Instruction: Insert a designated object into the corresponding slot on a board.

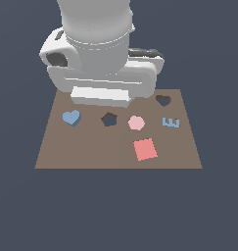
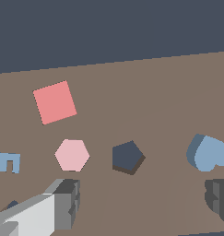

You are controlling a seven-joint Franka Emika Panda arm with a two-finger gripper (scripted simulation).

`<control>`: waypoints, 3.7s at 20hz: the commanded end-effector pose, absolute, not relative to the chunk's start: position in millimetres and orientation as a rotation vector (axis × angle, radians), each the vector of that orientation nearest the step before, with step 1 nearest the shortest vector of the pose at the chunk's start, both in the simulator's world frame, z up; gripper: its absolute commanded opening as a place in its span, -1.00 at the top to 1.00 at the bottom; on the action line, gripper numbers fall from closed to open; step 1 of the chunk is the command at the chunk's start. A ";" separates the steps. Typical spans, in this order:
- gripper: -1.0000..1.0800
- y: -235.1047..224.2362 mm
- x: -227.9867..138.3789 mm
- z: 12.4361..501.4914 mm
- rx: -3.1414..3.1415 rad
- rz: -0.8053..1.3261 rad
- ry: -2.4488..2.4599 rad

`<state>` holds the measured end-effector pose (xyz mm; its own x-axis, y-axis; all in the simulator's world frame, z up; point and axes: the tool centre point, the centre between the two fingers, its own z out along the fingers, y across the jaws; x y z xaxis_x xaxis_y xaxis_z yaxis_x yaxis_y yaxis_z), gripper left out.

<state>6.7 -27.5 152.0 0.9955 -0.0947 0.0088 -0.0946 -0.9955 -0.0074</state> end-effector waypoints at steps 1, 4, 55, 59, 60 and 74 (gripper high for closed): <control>-0.92 -45.9 7.2 138.2 -3.127 -0.011 0.250; -0.92 -76.5 5.9 115.2 -3.111 -0.009 0.424; 1.00 -126.0 -34.0 31.8 -2.987 0.000 0.970; 1.00 -99.9 -45.8 32.6 -2.971 0.000 1.018; 1.00 -92.2 -49.0 32.8 -2.967 0.001 1.032; 1.00 44.5 -91.3 36.9 -2.875 0.002 1.266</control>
